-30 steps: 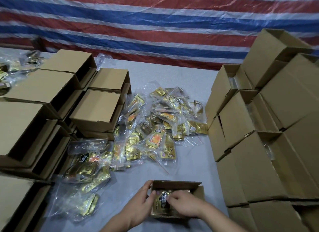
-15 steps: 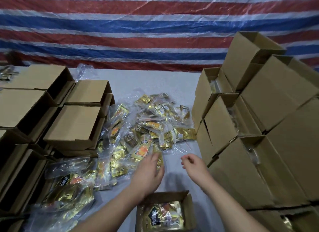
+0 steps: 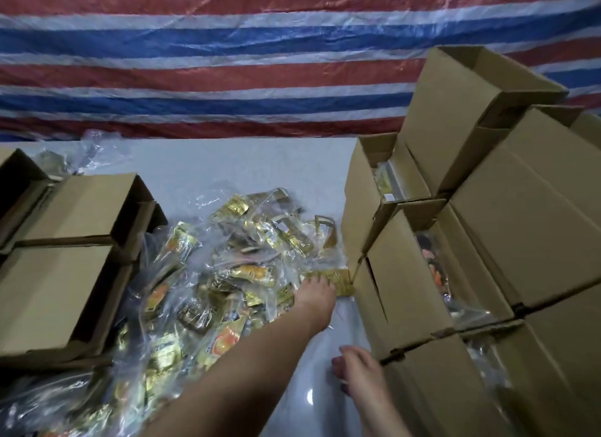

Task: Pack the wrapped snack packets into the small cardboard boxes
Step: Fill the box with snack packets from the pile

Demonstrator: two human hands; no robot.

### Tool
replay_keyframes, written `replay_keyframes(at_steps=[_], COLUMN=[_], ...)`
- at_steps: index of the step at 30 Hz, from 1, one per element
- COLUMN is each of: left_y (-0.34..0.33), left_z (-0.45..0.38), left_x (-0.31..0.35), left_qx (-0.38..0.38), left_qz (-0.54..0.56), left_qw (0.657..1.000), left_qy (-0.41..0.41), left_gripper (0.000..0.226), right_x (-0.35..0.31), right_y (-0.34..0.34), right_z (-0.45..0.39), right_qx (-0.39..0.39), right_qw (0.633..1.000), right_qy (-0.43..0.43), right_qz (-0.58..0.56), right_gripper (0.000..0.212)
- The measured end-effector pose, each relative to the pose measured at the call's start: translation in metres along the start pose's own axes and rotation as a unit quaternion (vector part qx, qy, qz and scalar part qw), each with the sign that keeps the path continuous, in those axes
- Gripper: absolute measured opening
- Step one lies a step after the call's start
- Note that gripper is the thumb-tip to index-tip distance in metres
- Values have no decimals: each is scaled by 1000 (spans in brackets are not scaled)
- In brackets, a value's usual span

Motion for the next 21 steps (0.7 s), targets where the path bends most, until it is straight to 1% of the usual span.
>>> replay_keyframes(at_steps=[1, 3, 6, 10, 13, 15, 17, 18, 19, 21], left_y=[-9, -12, -23, -34, -30, -26, -7, 0, 19, 43], left_z=[-17, -26, -47, -53, -43, -32, -6, 4, 28, 54], left_x=[2, -2, -7, -7, -2, -1, -15, -17, -32, -42], left_qx=[-8, -3, -18, -10, -5, -6, 21, 30, 56, 82], left_qz=[-9, -21, -28, -52, -19, 58, 161, 219, 265, 372], left_qw=[1000, 1000, 999, 998, 999, 998, 986, 974, 960, 922], left_qy=[0, 14, 27, 32, 29, 29, 44, 52, 69, 69], left_gripper=[63, 66, 76, 77, 73, 65, 59, 56, 51, 36], right_x=[4, 3, 3, -4, -12, -13, -22, -22, -33, -44], right_y=[-2, -4, -9, -12, -13, -9, -7, -4, -9, -14], right_z=[-14, -12, -23, -31, -27, -28, -22, -25, -12, -7], right_qx=[4, 3, -8, -6, -7, 8, 31, 46, 34, -7], right_qw=[1000, 1000, 1000, 1000, 1000, 999, 997, 996, 994, 986], right_qy=[-5, -7, -4, -11, -8, -6, 10, 8, 11, -3], right_qz=[-2, -10, 3, 1, -16, -38, -64, -74, -102, -169], right_gripper=[14, 14, 15, 19, 19, 18, 19, 25, 33, 45])
Point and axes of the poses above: each hand's wrist, its own z-axis away from the middle knuckle, its own y-axis out of the back of the hand, x = y × z, the point moved 9 cm from there along -z, towards the middle knuckle, and after that the axes turned 4 degrees about -z, right-handed, at the moved point
